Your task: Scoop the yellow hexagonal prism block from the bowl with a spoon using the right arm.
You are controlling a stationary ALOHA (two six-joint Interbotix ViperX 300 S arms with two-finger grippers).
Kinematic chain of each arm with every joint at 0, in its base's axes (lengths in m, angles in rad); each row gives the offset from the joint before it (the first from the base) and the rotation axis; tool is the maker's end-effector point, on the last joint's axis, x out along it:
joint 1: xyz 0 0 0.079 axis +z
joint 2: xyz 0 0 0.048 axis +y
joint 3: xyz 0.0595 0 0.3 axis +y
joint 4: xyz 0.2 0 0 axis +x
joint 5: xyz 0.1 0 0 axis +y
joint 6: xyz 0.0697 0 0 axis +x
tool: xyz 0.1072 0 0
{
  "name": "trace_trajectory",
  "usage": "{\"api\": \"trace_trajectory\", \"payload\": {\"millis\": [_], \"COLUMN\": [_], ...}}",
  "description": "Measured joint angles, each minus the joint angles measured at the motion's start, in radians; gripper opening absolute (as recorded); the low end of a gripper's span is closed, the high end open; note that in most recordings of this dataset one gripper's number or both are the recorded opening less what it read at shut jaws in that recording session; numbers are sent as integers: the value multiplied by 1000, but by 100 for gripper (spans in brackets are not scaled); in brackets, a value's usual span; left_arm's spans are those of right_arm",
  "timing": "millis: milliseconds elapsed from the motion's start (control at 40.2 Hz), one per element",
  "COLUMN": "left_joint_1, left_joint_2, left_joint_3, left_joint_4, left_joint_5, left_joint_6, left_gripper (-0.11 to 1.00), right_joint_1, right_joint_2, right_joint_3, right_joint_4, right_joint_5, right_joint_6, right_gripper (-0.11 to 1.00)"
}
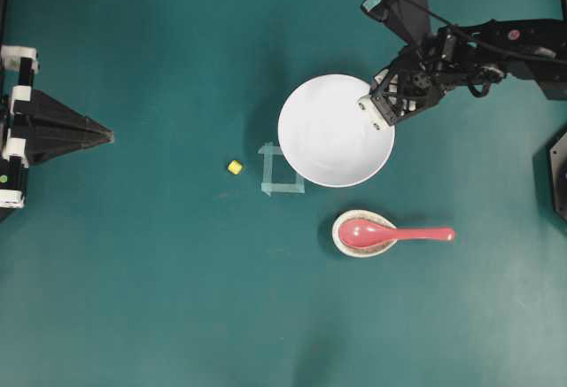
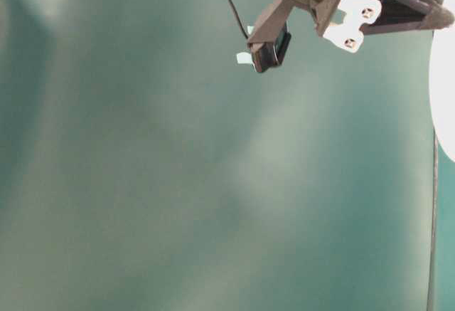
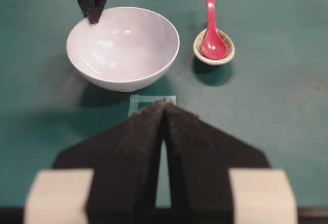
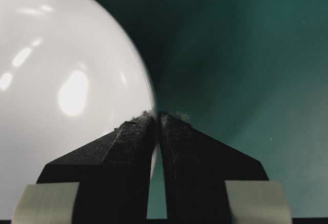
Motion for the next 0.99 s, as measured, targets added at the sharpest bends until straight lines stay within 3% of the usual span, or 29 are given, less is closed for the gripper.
{"api": "trace_trajectory", "payload": {"millis": [447, 646, 919, 994], "left_joint_1": [2, 2, 2, 2], "left_joint_2": [0, 0, 2, 0], "left_joint_3": [0, 0, 0, 0], "left_joint_4": [-2, 0, 0, -2], "left_joint_5": [0, 0, 0, 0], "left_joint_6": [0, 0, 0, 0], "left_gripper": [-1, -1, -1, -1], "right_joint_1": [-2, 0, -2, -2], "right_joint_2": [0, 0, 0, 0], "right_joint_3": [2, 0, -2, -2], "right_joint_4": [-3, -44, -75, -80], "right_joint_5": [-5, -6, -8, -8], "right_joint_6": [-9, -9, -9, -9], "right_gripper": [7, 8, 45, 51]}}
